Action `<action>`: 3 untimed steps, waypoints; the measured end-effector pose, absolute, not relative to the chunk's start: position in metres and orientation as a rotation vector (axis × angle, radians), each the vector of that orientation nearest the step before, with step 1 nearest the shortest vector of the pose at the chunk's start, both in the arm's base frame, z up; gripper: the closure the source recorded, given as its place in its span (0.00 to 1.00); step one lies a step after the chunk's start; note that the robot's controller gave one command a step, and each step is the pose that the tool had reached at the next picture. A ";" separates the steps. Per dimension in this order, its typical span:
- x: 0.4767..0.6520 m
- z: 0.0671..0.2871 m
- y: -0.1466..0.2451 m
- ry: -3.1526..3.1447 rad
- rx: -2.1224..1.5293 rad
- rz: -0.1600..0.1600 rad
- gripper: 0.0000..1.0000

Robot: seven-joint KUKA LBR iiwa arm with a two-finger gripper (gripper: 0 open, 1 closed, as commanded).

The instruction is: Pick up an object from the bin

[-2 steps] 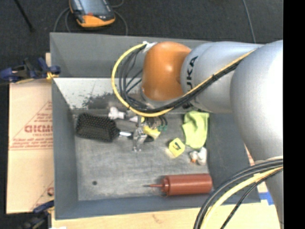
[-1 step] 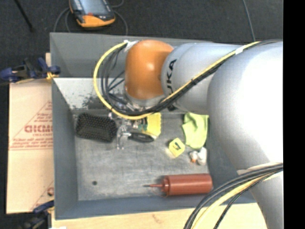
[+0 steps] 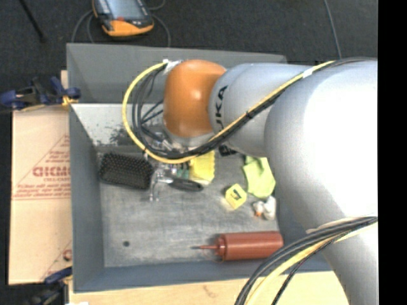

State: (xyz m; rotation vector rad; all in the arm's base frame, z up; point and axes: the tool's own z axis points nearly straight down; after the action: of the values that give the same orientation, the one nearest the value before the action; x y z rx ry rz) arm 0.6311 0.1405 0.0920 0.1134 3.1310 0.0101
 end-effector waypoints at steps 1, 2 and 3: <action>0.649 0.075 0.168 3.143 0.189 -0.075 1.00; 0.649 0.075 0.168 3.143 0.189 -0.075 1.00; 0.647 0.076 0.165 3.138 0.188 -0.065 1.00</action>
Offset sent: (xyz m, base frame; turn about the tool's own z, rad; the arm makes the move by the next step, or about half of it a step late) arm 0.0000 0.0000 0.0000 0.0000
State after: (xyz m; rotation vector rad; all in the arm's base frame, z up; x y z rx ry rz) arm 0.6470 0.1653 0.0763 0.1885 3.1383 -0.0648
